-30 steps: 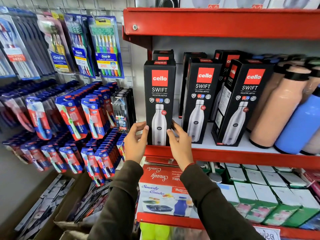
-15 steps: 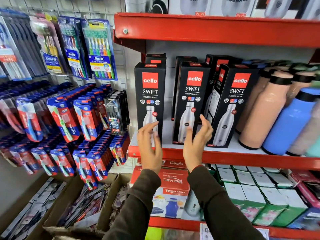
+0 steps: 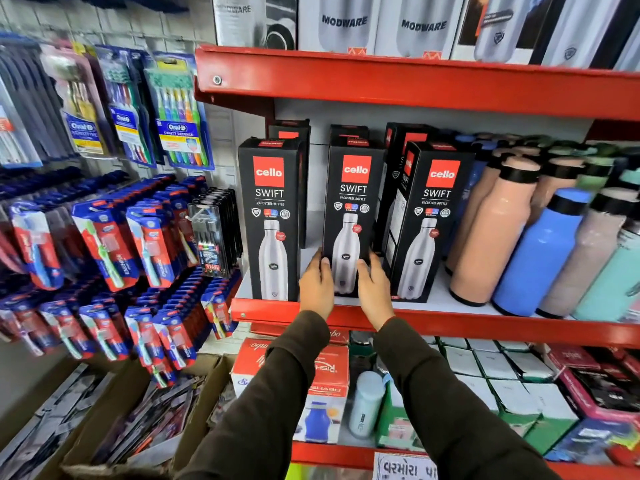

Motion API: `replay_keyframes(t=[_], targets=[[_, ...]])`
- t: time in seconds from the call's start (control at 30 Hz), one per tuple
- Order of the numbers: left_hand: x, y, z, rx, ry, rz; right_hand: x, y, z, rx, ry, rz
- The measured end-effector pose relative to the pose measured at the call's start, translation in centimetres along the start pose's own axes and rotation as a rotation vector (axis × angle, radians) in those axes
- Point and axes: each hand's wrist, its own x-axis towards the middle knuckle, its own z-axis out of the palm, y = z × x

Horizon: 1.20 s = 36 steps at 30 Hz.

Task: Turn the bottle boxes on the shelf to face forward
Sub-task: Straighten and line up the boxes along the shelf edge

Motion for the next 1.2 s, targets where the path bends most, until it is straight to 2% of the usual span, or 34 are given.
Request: replay_keyframes(t=[0.33,0.77,0.9,0.97,1.07,1.13,1.2], targets=[[-1.3,0.2,-1.1,0.038,0.079,0.021,-2.4,-0.4,-1.2,-0.014,-0.011,-0.076],[-3.9,0.5,-1.8,0.051,0.091,-0.004,-4.2,-0.1,-1.6,-0.088,-0.007,-0.149],[-4.3,0.7,-1.2,-0.015,0.138,-0.008,-4.3,0.2,-2.2,-0.075,0.024,-0.134],[-4.9,0.7,-0.3,-0.043,0.227,0.065,-4.5,0.5,-2.7,-0.012,0.096,-0.165],[-6.3,1.1,1.4,-0.016,0.324,0.244,-4.6,0.9,-4.2,0.075,0.295,-0.249],[-7.2,1.9,2.8,-0.003,0.311,0.389,-4.1,1.1,-5.7,0.108,0.42,-0.286],[-7.8,2.8,4.4,0.017,0.228,0.505,-3.3,1.2,-7.2,0.115,0.496,-0.285]])
